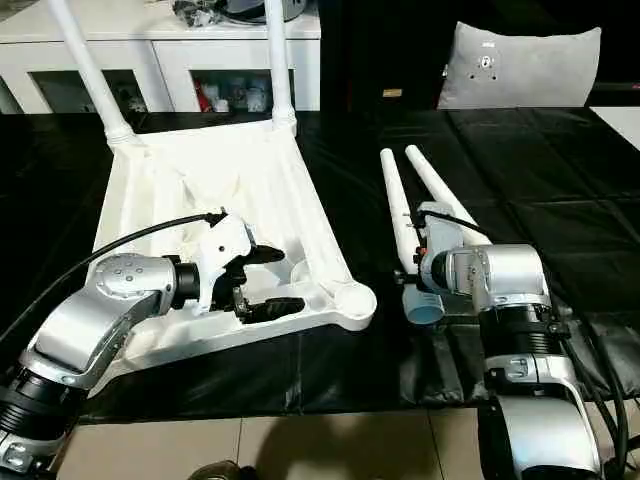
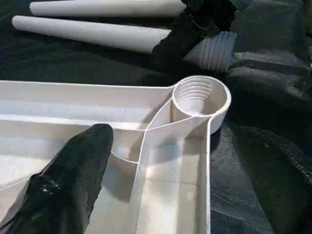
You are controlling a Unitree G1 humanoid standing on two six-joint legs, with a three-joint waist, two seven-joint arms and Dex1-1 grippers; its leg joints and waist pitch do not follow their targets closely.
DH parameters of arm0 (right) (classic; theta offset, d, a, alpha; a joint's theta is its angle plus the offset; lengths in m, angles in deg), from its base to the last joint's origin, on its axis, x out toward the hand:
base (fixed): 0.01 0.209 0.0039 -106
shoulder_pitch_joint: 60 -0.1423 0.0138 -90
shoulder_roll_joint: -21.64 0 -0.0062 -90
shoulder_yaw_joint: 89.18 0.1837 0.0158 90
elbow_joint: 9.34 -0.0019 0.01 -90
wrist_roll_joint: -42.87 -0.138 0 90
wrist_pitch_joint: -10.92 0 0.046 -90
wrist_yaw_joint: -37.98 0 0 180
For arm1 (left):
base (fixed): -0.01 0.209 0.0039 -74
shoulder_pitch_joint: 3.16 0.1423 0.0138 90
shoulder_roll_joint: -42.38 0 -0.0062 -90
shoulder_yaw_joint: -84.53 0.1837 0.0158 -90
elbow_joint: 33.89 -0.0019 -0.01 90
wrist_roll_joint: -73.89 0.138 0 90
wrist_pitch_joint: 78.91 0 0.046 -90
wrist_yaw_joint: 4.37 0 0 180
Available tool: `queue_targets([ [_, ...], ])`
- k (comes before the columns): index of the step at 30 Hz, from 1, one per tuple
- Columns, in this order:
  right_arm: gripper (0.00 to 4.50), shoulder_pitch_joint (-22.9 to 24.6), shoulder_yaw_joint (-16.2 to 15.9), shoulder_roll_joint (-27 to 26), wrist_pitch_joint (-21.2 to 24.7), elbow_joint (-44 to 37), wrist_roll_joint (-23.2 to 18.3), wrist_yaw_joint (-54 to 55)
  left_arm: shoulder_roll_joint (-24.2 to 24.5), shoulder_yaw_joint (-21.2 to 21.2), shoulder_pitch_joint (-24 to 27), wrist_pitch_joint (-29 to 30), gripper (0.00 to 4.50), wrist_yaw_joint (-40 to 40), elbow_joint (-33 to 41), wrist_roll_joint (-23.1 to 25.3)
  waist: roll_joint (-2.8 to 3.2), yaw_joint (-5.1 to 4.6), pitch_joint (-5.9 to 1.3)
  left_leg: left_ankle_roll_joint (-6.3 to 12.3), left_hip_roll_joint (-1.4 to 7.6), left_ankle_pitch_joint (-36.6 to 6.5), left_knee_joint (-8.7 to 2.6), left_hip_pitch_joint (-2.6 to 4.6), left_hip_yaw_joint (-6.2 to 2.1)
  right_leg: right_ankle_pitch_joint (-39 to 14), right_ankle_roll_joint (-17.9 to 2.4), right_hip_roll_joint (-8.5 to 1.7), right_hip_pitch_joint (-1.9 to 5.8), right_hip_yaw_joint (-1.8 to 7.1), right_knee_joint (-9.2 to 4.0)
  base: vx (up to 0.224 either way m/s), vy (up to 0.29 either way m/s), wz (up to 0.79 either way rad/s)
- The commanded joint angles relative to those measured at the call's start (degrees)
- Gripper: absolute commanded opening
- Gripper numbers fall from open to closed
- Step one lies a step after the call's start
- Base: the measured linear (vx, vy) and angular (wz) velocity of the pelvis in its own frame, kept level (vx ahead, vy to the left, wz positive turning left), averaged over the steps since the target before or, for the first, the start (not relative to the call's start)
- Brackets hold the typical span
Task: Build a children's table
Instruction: Pick table leg
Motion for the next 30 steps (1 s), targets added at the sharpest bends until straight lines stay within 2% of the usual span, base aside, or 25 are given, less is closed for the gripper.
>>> queue_targets([
  [1, 4.14, 0.12, 0.57, -0.06, -1.62, -0.23, 0.18, 0.40, 0.34, 0.51, -0.41, 0.20, 4.44, -0.02, 1.11, 0.30, -0.37, 0.15, -3.96, -2.48, 2.68, -9.95, -3.63, 1.69, -1.10, -5.86, -11.10, -3.72, 2.22, 2.53, -4.08, 0.000, 0.000, 0.00],
  [5, 4.14, 0.71, 0.15, 0.03, -3.65, -2.36, 0.53, 0.35, 0.20, 0.50, -0.73, 0.15, 4.44, -0.13, 0.79, 0.36, -0.29, 0.16, -3.97, -2.49, 2.70, -9.91, -3.63, 1.70, -1.09, -5.73, -10.93, -3.70, 2.20, 2.52, -4.09, 0.000, 0.000, 0.00],
  [6, 4.14, 0.86, -1.28, 0.47, -3.62, -3.38, 1.64, 0.83, 0.20, 0.52, -0.90, -0.04, 4.44, -0.16, 0.58, 0.47, -0.22, 0.19, -4.01, -2.33, 2.67, -9.41, -3.61, 1.69, -1.13, -5.09, -10.94, -3.67, 2.25, 2.51, -4.01, 0.000, 0.000, 0.00],
  [11, 4.14, 1.39, -1.20, -0.06, -1.79, -6.26, 2.12, 2.97, 0.15, 0.41, -0.78, -0.13, 4.44, -0.47, 0.61, 0.51, -0.44, 0.14, -3.98, -2.20, 2.65, -9.14, -3.63, 1.76, -1.10, -5.39, -10.84, -3.60, 2.21, 2.58, -4.00, 0.000, 0.000, 0.00],
  [17, 4.14, 2.80, -0.72, -0.85, 0.64, -10.37, 2.50, 6.03, 0.13, 0.35, -0.62, -0.22, 4.44, -1.00, 0.66, 0.60, -0.36, 0.12, -3.96, -2.54, 2.66, -9.47, -3.71, 1.75, -1.13, -6.31, -10.11, -3.66, 2.12, 2.64, -4.12, 0.000, 0.000, 0.00],
  [19, 4.14, 3.11, -1.31, -0.97, 1.54, -10.76, 4.20, 7.94, 0.13, 0.30, -0.78, -0.33, 4.44, -1.01, 0.45, 0.64, -0.29, 0.08, -3.97, -2.82, 2.61, -9.23, -3.76, 1.80, -1.16, -5.85, -10.14, -3.50, 2.10, 2.59, -4.05, 0.000, 0.000, 0.00],
  [23, 4.14, 3.04, 0.80, -2.31, 2.41, -9.41, 4.56, 10.65, 0.14, 0.34, -0.84, -0.40, 4.44, -1.02, 0.34, 0.71, -0.27, 0.02, -3.94, -3.35, 2.60, -10.04, -3.81, 1.85, -1.18, -6.78, -9.90, -3.64, 2.07, 2.65, -4.13, 0.000, 0.000, 0.00],
  [30, 4.14, 3.60, 2.54, -3.57, 1.93, -8.97, 4.37, 12.75, 0.37, 0.44, -0.73, -0.41, 4.44, -1.15, 0.40, 0.71, -0.26, 0.01, -3.97, -3.55, 2.58, -9.88, -3.80, 1.84, -1.15, -5.69, -9.60, -3.62, 2.10, 2.69, -4.05, 0.000, 0.000, 0.00],
])
